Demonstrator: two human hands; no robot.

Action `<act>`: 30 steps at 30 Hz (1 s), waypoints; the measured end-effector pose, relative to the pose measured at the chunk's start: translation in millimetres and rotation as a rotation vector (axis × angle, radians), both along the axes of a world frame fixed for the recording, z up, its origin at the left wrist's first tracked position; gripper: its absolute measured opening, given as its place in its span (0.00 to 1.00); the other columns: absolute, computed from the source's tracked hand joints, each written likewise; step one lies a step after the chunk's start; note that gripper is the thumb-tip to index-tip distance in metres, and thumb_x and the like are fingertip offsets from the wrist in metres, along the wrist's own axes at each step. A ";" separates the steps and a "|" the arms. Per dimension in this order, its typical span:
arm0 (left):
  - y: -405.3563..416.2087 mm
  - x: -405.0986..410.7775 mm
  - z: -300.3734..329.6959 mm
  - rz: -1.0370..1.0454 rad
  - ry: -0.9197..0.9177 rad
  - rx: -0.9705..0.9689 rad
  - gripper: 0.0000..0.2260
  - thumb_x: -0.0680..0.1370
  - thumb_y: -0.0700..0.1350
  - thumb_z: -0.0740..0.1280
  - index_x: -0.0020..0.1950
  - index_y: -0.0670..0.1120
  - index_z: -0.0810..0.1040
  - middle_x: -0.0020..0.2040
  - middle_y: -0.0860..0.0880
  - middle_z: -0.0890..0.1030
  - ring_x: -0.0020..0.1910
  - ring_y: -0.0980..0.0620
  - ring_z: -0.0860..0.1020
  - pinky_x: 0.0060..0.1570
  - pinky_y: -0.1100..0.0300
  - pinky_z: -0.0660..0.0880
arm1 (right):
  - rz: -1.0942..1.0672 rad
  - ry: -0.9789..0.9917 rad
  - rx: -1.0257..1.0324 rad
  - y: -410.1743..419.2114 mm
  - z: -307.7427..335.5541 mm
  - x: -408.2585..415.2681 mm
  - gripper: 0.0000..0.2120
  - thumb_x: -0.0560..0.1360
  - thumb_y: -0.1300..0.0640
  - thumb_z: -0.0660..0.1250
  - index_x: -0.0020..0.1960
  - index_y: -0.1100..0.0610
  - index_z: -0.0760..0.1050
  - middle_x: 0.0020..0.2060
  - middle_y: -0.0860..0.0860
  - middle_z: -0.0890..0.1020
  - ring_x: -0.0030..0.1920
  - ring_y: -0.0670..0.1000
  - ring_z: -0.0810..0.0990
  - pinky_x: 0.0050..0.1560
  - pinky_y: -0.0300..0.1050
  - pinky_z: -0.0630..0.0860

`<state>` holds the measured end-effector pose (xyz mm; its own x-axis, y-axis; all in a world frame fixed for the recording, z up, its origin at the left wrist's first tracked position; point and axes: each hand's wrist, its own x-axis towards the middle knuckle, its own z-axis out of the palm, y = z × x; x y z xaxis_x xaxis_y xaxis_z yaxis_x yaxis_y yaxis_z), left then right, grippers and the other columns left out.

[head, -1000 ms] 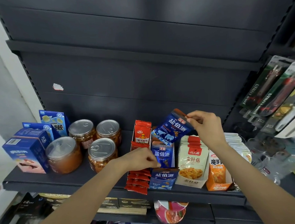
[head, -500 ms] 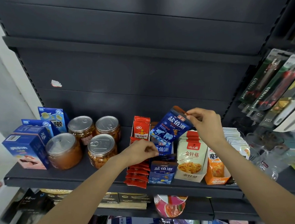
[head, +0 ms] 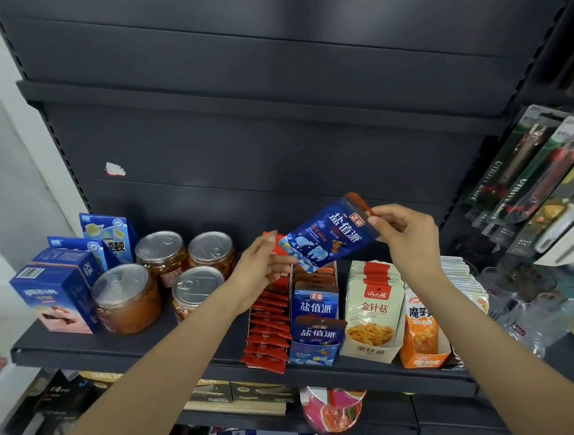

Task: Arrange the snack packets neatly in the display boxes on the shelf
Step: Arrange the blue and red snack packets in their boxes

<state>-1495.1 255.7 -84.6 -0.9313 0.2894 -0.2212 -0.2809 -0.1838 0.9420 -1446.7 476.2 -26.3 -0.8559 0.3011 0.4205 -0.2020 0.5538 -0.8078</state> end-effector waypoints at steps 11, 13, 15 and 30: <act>-12.0 4.7 15.7 0.046 0.027 0.010 0.06 0.77 0.40 0.66 0.51 0.43 0.81 0.52 0.42 0.82 0.50 0.51 0.82 0.42 0.64 0.79 | 0.041 -0.060 -0.123 5.6 -4.5 -2.5 0.10 0.77 0.63 0.64 0.52 0.52 0.81 0.44 0.49 0.83 0.43 0.46 0.82 0.43 0.32 0.78; -15.2 6.6 18.1 0.032 0.081 -0.043 0.06 0.75 0.37 0.68 0.50 0.45 0.81 0.54 0.43 0.81 0.53 0.49 0.81 0.42 0.62 0.79 | 0.106 -0.135 -0.312 3.9 -6.2 -1.7 0.11 0.79 0.63 0.61 0.50 0.52 0.80 0.44 0.50 0.83 0.45 0.46 0.83 0.42 0.37 0.81; -18.8 9.4 18.7 -0.002 0.167 -0.095 0.11 0.75 0.36 0.68 0.55 0.48 0.80 0.56 0.45 0.81 0.55 0.49 0.80 0.45 0.59 0.80 | 0.093 -0.175 -0.444 2.9 -9.3 -1.5 0.10 0.79 0.60 0.60 0.51 0.53 0.80 0.47 0.50 0.82 0.50 0.48 0.81 0.42 0.40 0.81; -35.1 18.2 23.6 -0.034 0.602 -0.317 0.26 0.77 0.34 0.65 0.64 0.63 0.68 0.60 0.53 0.75 0.46 0.56 0.81 0.49 0.56 0.80 | 0.270 -0.112 -0.640 -11.1 -25.7 9.7 0.15 0.75 0.66 0.64 0.57 0.51 0.77 0.46 0.48 0.82 0.50 0.42 0.81 0.38 0.38 0.80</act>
